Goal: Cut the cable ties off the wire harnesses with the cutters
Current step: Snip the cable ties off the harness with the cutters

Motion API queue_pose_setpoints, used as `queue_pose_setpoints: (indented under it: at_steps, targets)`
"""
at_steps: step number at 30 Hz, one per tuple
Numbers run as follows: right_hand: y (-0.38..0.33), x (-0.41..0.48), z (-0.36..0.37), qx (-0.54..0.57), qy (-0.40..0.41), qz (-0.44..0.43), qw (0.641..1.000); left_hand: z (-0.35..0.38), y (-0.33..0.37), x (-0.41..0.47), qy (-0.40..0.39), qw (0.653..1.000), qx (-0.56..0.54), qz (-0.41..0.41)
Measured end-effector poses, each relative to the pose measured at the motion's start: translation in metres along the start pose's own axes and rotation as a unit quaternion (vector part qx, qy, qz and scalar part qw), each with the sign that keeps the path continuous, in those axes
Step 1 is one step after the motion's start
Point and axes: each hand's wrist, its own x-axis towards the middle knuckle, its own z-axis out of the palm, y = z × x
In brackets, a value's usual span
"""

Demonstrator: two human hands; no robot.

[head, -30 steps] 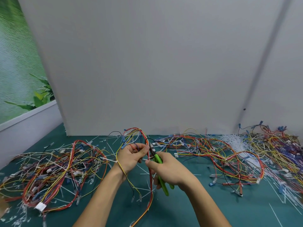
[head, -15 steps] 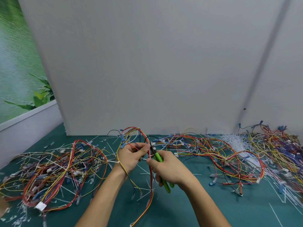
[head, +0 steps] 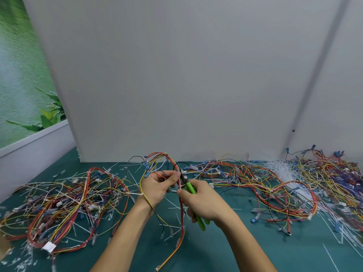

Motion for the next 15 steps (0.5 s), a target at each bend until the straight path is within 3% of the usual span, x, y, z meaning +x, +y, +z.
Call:
queue_pose_setpoints:
  at_steps: [7, 15]
  targets:
    - [-0.0014, -0.0018, -0.0020, -0.019, 0.001, -0.004, 1.000, 0.0004, -0.0005, -0.0007, 0.000, 1.000, -0.005, 0.002]
    - [-0.0024, -0.0014, -0.0012, 0.033, -0.018, 0.017, 0.999, 0.0009, -0.0055, 0.0029, -0.022, 1.000, -0.010, -0.013]
